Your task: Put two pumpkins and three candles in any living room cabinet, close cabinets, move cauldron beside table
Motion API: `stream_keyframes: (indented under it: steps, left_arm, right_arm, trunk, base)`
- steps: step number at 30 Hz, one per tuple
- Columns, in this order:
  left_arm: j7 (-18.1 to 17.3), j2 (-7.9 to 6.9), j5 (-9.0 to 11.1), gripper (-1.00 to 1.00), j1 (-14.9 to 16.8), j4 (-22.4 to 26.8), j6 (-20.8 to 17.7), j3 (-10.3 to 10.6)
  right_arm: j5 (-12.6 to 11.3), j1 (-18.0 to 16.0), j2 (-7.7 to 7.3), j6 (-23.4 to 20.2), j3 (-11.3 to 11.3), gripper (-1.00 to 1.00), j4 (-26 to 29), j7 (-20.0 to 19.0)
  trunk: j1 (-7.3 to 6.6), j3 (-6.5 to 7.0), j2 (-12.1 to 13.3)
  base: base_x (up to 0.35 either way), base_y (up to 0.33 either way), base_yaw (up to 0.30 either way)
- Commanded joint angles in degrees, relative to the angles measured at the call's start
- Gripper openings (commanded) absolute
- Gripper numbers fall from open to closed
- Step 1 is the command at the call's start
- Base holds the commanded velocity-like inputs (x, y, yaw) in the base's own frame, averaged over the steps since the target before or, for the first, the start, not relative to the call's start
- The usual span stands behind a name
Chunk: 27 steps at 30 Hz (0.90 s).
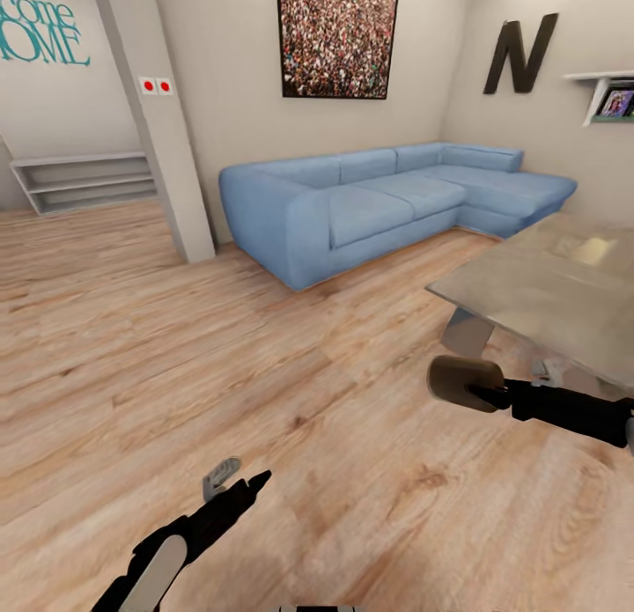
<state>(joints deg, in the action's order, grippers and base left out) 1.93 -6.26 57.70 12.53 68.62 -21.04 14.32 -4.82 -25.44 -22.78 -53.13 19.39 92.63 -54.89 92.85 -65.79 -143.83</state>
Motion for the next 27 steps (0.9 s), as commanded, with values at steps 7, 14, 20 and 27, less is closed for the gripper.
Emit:
stream_keyframes:
  steps: [7,14,20,27]
  left_arm:
    - [0.7,-0.03,0.6,1.0,1.9,-1.0,-0.2,-0.3]
    - [0.5,0.58,0.2,1.0,6.2,-3.7,0.1,0.3]
    - [0.1,0.3,0.3,1.0,6.4,-4.1,0.0,0.3]
    - [0.2,0.5,0.2,1.0,6.4,-4.1,0.0,0.3]
  right_arm:
    - [-0.7,0.0,0.01,-0.6,0.3,-1.0,0.0,0.1]
    - [-0.7,-0.1,-0.08,-0.6,2.9,-1.0,0.0,-0.1]
    - [-0.7,-0.1,-0.07,-0.5,3.1,-1.0,0.0,-0.2]
    - [-0.7,-0.1,-0.07,-0.4,3.1,-1.0,0.0,-0.2]
  trunk:
    - [-0.19,1.33,0.1]
    - [-0.37,2.7,0.2]
    - [-0.53,3.88,0.3]
    - [-0.71,5.25,0.3]
  base:
    - [0.0,0.0,-0.277]
    - [0.0,0.0,-0.277]
    - [0.0,0.0,-0.277]
    - [0.0,0.0,-0.277]
